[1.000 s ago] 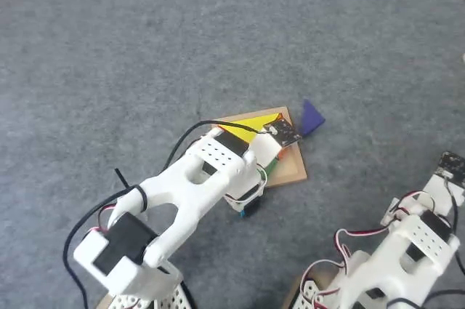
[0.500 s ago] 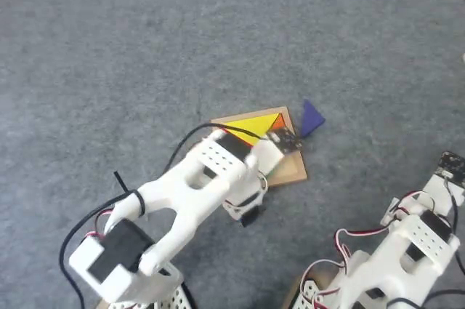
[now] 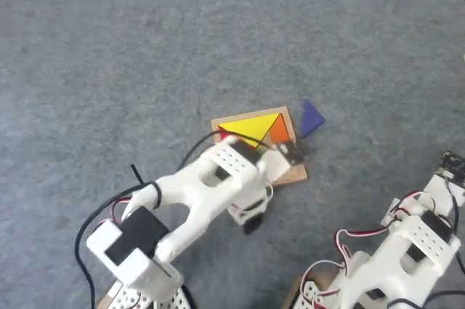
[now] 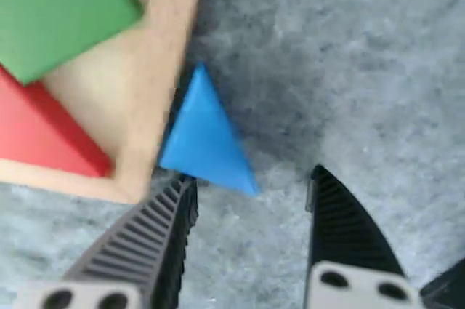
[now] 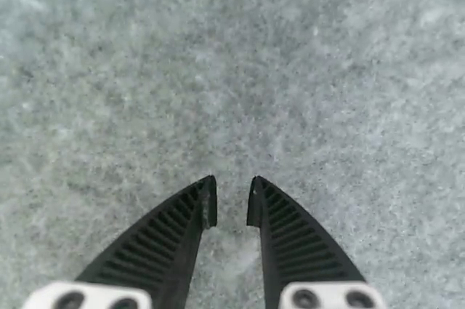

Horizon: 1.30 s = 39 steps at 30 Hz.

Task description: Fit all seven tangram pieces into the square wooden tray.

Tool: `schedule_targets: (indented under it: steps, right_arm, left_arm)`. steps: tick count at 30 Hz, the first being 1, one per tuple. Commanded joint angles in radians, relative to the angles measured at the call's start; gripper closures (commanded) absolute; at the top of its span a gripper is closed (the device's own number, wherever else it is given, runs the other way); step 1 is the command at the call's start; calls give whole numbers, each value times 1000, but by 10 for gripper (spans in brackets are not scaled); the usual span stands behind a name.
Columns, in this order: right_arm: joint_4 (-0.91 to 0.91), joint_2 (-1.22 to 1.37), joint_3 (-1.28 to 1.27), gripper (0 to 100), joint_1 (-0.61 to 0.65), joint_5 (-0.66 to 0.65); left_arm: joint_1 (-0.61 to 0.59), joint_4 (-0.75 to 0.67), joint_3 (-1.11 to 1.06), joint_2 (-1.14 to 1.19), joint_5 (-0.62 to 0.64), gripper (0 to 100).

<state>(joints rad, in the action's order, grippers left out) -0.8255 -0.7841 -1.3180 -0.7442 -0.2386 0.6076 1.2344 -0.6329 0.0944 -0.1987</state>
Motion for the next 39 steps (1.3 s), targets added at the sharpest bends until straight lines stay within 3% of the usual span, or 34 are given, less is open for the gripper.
schedule_targets:
  steps: [1,15,23,30,39]
  right_arm:
    - [21,4,15,912,-10,-9]
    - [21,4,15,912,-8,-9]
    - [21,4,14,912,-8,-9]
    - [21,4,14,912,-8,-9]
    - [21,4,14,912,-8,-9]
  left_arm:
    - [-98,-6,111,-3,-55,765]
    - [-133,-14,136,-3,-141,746]
    - [-32,-14,136,-3,-176,736]
    - [-29,-11,128,0,-190,739]
    - [-32,17,209,190,-192,739]
